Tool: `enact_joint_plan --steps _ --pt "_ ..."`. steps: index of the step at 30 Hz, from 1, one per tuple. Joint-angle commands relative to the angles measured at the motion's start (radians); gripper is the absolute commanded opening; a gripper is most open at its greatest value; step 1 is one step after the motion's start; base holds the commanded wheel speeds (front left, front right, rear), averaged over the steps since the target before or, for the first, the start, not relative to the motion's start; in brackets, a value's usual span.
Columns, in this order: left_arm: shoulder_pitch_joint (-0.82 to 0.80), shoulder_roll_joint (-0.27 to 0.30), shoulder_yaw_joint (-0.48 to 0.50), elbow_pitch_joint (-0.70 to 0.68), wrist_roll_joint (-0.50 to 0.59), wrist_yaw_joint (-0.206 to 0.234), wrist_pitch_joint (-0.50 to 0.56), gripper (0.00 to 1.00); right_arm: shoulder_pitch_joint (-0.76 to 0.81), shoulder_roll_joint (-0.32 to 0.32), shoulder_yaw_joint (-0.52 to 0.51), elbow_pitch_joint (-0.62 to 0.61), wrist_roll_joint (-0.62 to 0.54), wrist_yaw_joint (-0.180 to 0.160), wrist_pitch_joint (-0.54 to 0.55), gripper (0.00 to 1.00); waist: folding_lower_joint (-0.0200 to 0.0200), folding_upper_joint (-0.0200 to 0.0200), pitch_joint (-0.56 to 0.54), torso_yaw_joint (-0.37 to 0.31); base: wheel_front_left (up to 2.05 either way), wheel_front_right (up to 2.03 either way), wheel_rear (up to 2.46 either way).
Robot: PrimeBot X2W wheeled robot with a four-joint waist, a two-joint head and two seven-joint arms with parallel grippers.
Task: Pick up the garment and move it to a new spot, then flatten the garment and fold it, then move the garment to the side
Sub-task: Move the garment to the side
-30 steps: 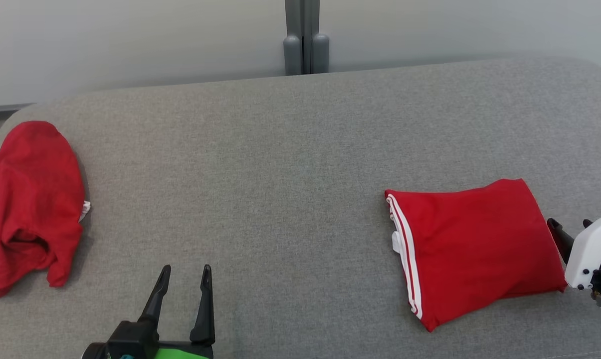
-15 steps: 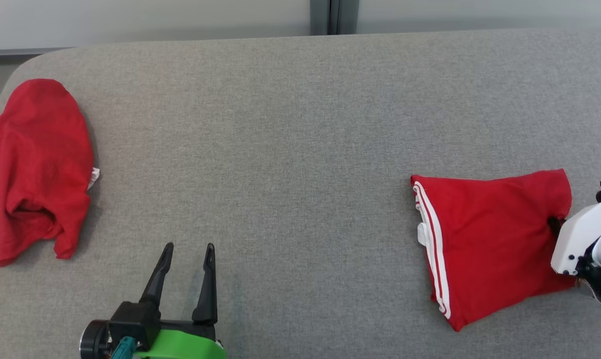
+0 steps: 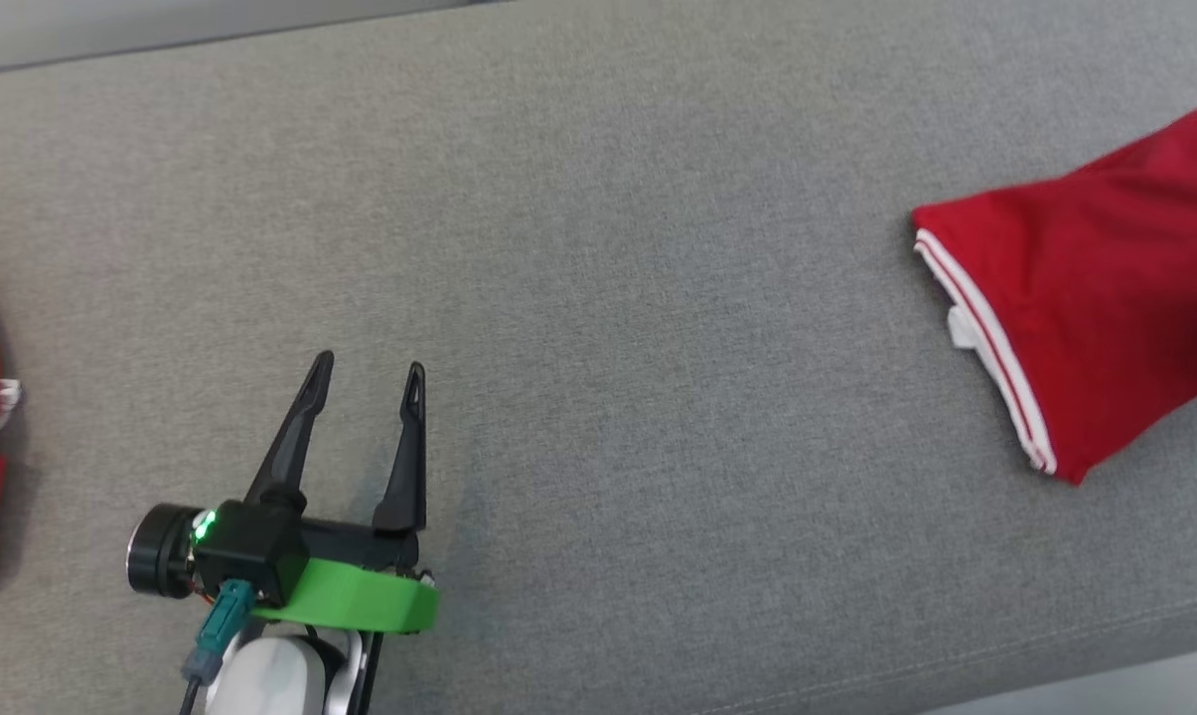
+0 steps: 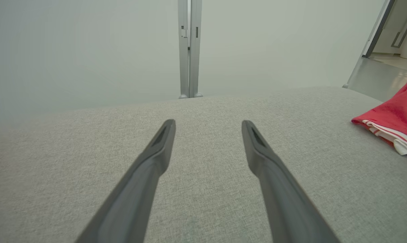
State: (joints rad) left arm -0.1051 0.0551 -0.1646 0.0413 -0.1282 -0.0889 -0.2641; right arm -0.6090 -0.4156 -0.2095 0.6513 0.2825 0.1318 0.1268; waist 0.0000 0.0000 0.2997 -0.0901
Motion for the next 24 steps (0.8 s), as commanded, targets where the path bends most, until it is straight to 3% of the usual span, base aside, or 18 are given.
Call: enact_joint_plan --steps 1,7,13,15,16,20,24 --pt "-0.037 0.014 -0.006 0.002 0.011 -0.008 0.000 1.00 -0.042 -0.006 -0.025 0.017 -0.030 -0.002 -0.026 0.00 0.0000 0.0000 0.169 -0.067 0.00 0.00 0.00" --pt "-0.106 0.026 -0.025 -0.006 0.043 -0.021 0.000 1.00 -0.208 -0.032 -0.174 0.121 -0.130 -0.002 -0.119 0.00 0.0000 0.0000 0.280 -0.032 0.00 0.00 0.00" --pt "-0.061 0.036 0.000 -0.021 0.049 -0.014 0.000 1.00 -0.295 -0.096 -0.309 0.240 -0.248 -0.002 -0.144 0.00 0.0000 0.0000 0.303 -0.001 0.00 0.00 0.00" --pt "-0.050 0.038 0.005 -0.026 0.050 -0.014 0.000 1.00 -0.317 -0.096 -0.360 0.276 -0.287 -0.002 -0.148 0.63 0.0000 0.0000 0.299 0.003 0.00 0.00 0.00" --pt "-0.046 0.037 0.010 -0.027 0.050 -0.011 0.000 1.00 -0.323 -0.097 -0.381 0.289 -0.324 -0.002 -0.158 1.00 0.0000 0.0000 0.294 0.004 0.00 0.00 0.00" --pt "-0.031 0.027 0.010 -0.027 0.041 -0.010 0.000 1.00 -0.320 -0.082 -0.403 0.287 -0.429 -0.002 -0.264 1.00 0.0000 0.0000 0.246 0.007 0.00 0.00 0.00" --pt "-0.018 0.013 0.012 -0.020 0.021 -0.005 0.000 1.00 -0.284 -0.040 -0.342 0.254 -0.451 -0.002 -0.364 1.00 0.0000 0.0000 0.162 0.007 0.00 0.00 0.00"
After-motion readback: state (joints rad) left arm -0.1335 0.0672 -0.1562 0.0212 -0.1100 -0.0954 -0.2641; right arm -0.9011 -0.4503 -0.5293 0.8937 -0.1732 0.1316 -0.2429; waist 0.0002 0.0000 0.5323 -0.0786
